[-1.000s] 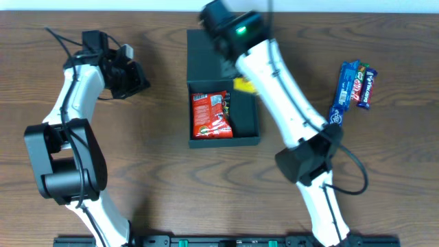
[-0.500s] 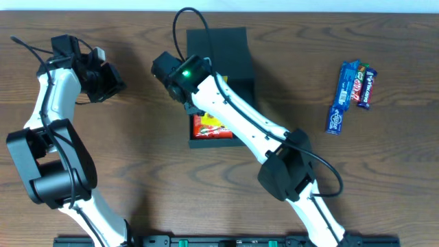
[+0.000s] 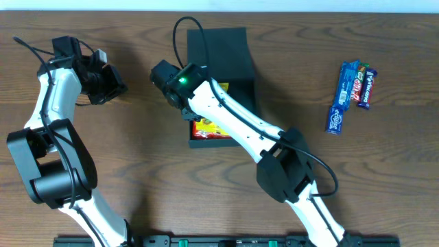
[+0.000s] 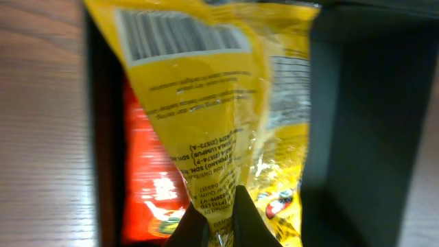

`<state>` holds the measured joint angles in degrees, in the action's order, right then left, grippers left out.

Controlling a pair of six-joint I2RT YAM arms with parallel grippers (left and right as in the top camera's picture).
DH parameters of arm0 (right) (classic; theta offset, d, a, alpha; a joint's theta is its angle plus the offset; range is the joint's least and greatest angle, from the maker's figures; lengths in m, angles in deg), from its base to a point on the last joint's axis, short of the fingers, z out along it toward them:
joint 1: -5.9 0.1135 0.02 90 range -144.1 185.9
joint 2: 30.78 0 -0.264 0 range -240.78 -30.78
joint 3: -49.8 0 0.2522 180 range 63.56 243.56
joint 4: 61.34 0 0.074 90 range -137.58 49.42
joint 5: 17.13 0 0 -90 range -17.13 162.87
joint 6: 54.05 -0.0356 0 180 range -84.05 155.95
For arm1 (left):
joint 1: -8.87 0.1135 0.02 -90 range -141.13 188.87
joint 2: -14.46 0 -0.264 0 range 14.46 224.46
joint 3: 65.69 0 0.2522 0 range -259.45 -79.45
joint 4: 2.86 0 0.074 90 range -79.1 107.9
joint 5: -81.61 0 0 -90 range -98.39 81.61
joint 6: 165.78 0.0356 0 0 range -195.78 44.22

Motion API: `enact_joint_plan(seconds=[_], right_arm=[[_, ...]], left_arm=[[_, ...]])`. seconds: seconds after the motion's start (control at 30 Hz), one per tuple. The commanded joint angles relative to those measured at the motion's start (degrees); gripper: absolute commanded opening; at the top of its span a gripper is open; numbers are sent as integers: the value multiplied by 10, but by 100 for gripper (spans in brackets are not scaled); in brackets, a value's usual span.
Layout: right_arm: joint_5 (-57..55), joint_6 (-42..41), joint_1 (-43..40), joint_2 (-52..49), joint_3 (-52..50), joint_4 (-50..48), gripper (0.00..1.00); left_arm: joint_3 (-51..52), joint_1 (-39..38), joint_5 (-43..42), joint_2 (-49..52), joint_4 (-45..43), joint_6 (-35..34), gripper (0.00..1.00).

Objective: Pack container
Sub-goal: 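Lower the yellow bag into the box with the right gripper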

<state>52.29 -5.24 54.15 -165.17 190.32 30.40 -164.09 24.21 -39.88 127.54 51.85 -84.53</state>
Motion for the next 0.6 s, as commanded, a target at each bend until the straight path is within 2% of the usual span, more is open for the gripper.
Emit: enact_joint_plan(seconds=[0.0, 0.07, 0.1, 0.17, 0.27, 0.3, 0.33, 0.57], right_arm=[[23, 31, 13, 11, -2, -15, 2], [37, 48, 13, 11, -2, -22, 2], [37, 55, 13, 11, -2, -22, 13], [36, 73, 13, 12, -2, -23, 48], [31, 92, 13, 12, -2, -22, 66], [24, 92, 13, 12, -2, -21, 77], [14, 92, 13, 12, -2, -19, 81], [-45, 106, 11, 64, 4, -21, 80]], left_arm=[[-11, 1, 3, 5, 3, 13, 6], [-11, 1, 4, 5, 4, 15, 6], [-11, 1, 4, 5, 4, 15, 6], [-11, 1, 4, 5, 4, 15, 6], [-11, 1, 4, 5, 4, 15, 6], [-11, 1, 4, 5, 4, 15, 6], [-11, 1, 4, 5, 4, 15, 6], [-11, 1, 4, 5, 4, 16, 6]])
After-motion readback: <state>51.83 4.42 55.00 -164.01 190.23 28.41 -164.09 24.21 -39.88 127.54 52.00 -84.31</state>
